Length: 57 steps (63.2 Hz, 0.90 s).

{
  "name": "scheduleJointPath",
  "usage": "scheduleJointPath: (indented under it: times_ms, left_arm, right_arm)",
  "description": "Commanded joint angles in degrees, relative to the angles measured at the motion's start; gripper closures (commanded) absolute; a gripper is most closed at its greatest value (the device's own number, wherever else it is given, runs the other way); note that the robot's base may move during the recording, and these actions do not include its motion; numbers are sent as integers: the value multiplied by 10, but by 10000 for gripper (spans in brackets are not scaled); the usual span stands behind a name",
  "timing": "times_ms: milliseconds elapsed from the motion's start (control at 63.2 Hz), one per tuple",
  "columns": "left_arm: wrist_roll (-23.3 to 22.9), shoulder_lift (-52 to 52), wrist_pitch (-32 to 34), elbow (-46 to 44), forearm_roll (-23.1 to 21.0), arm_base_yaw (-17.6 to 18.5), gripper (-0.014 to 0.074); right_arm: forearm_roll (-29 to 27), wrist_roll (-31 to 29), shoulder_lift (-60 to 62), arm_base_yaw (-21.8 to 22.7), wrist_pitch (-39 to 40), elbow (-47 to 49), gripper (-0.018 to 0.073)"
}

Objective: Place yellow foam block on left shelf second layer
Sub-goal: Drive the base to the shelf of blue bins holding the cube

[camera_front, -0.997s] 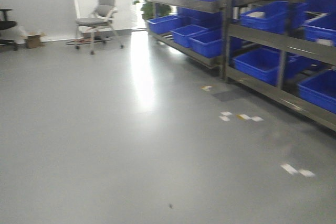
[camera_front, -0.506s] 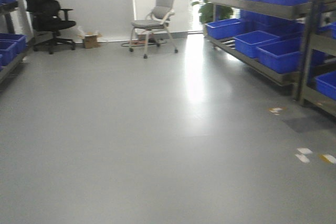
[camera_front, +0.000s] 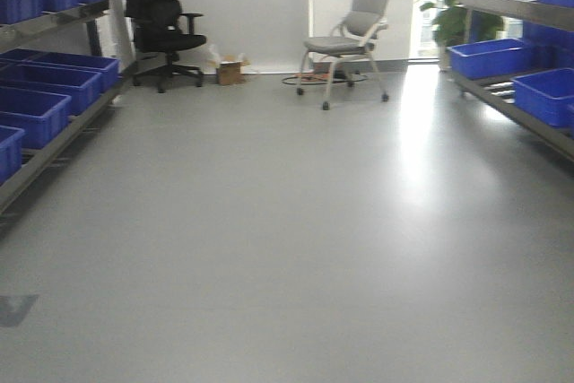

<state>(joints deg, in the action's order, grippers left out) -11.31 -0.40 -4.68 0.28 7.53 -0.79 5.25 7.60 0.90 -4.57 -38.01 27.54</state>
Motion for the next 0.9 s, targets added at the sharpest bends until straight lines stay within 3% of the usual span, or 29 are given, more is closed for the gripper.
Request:
scheduleJointPath:
  times_ms: [0, 886]
  left_arm:
    - [-2, 3, 50, 15, -1, 4, 460]
    - [-2, 3, 50, 15, -1, 4, 460]
  right_arm:
    - [5, -5, -7, 3, 50, 16, 270]
    - [5, -5, -7, 3, 50, 16, 270]
